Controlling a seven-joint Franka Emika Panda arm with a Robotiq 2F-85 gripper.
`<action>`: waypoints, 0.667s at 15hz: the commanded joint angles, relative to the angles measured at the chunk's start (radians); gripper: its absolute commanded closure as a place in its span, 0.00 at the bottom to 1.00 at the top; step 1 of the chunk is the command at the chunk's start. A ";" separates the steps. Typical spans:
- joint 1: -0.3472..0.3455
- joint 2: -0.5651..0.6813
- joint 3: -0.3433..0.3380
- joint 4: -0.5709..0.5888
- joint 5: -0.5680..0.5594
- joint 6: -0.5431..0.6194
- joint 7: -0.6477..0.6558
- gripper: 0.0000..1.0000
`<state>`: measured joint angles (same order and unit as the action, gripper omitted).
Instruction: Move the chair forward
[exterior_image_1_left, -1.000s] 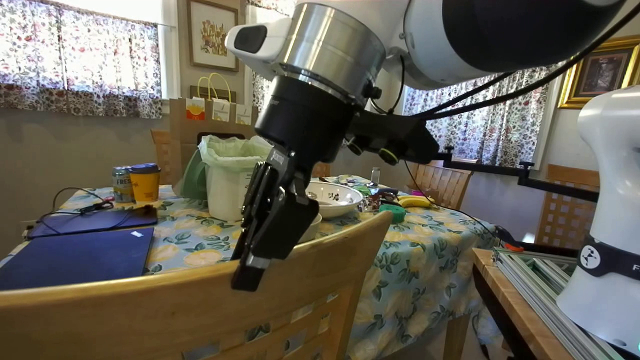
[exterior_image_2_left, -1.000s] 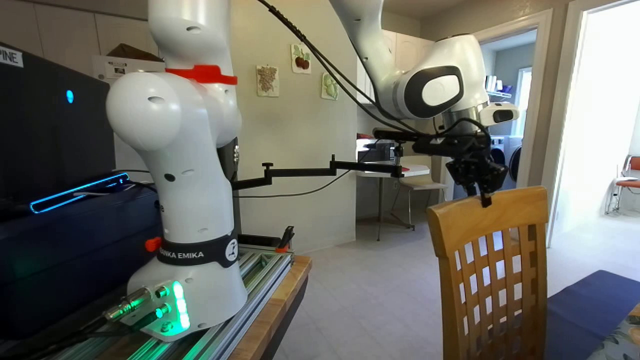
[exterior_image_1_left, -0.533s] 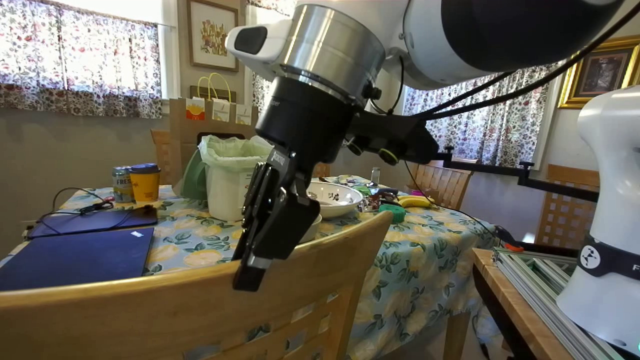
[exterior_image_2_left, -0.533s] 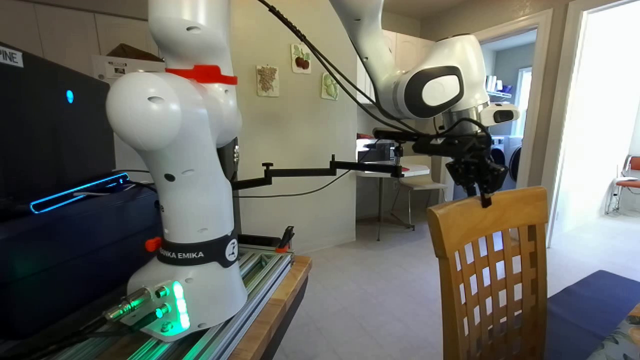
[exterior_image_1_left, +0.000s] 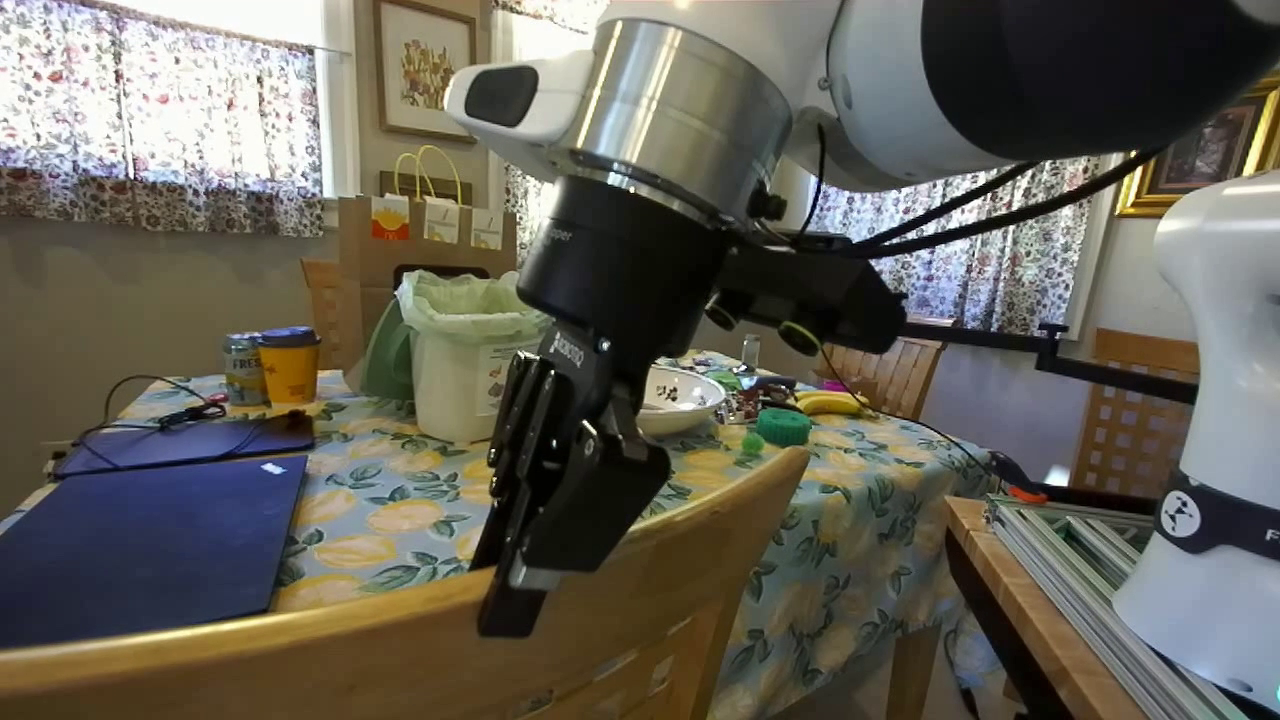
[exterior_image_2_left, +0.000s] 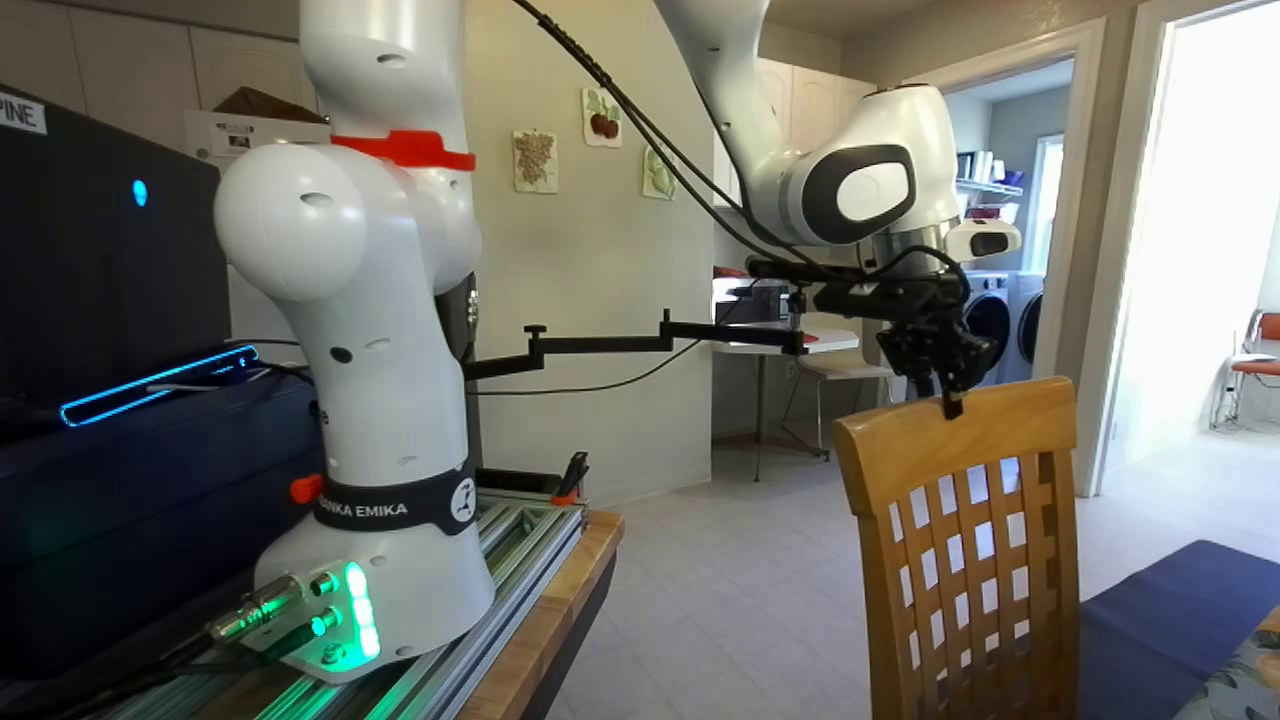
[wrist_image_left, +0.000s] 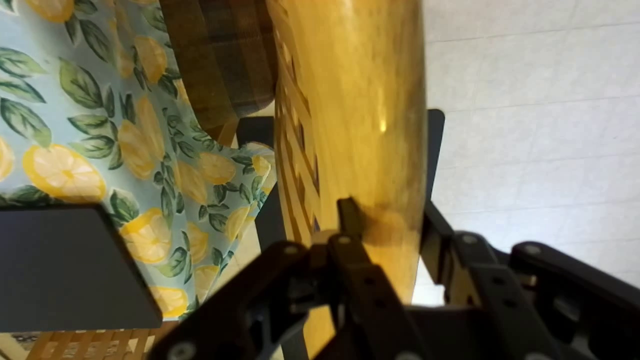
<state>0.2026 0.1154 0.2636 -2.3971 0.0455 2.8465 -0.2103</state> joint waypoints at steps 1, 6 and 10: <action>0.002 0.035 -0.020 0.021 -0.042 0.019 0.032 0.92; 0.025 0.044 -0.080 0.039 -0.231 0.042 0.194 0.92; 0.052 0.060 -0.130 0.074 -0.406 0.044 0.362 0.92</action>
<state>0.2493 0.1275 0.2041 -2.3852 -0.2394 2.8735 0.0518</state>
